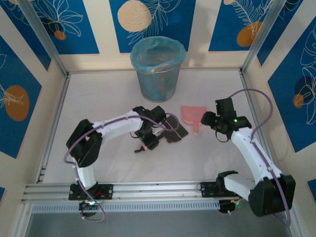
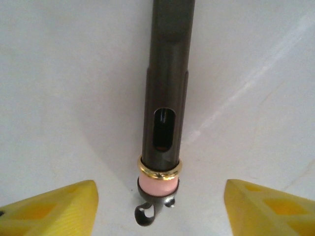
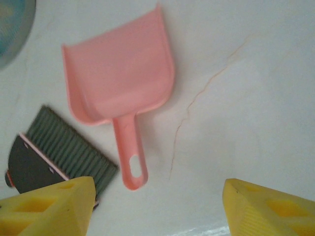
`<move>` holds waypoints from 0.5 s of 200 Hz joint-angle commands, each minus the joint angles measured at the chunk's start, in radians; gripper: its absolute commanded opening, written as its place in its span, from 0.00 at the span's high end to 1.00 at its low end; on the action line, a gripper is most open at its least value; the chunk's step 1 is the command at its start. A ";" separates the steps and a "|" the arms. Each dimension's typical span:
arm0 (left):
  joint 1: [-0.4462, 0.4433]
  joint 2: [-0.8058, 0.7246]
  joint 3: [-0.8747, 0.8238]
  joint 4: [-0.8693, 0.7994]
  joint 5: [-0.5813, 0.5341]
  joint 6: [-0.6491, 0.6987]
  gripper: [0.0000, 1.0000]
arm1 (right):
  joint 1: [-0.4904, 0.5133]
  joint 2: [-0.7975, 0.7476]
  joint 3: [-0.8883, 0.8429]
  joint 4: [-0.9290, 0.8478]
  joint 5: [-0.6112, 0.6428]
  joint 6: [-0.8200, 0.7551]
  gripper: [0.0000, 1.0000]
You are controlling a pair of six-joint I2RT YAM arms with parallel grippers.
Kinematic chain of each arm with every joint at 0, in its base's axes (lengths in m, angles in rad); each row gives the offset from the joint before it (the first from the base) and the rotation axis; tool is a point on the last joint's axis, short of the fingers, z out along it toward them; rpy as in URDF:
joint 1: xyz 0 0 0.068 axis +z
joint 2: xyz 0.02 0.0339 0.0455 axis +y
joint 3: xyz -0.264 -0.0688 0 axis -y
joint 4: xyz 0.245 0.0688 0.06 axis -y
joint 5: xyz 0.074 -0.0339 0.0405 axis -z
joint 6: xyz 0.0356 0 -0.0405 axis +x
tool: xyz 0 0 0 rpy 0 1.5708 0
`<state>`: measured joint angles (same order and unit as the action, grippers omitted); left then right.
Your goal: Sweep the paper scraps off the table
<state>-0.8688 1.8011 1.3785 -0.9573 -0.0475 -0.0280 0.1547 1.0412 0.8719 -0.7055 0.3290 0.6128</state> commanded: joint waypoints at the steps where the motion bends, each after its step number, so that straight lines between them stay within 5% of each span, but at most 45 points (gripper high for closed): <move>1: -0.001 -0.148 0.043 0.048 -0.036 -0.054 0.23 | -0.040 -0.100 -0.054 0.007 0.094 0.066 0.28; 11: -0.001 -0.205 0.020 0.097 -0.112 -0.085 0.13 | -0.054 -0.150 -0.087 0.041 0.130 0.074 0.23; 28: 0.002 -0.306 -0.038 0.178 -0.276 -0.119 0.00 | -0.060 -0.231 -0.165 0.141 0.208 0.073 0.00; 65: 0.063 -0.511 -0.207 0.346 -0.509 -0.190 0.00 | -0.063 -0.347 -0.311 0.314 0.290 0.010 0.01; 100: 0.229 -0.681 -0.367 0.473 -0.469 -0.270 0.00 | -0.063 -0.317 -0.347 0.326 0.407 0.009 0.01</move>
<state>-0.7429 1.2045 1.1042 -0.6071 -0.4732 -0.2138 0.0967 0.7078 0.5461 -0.4603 0.6144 0.6449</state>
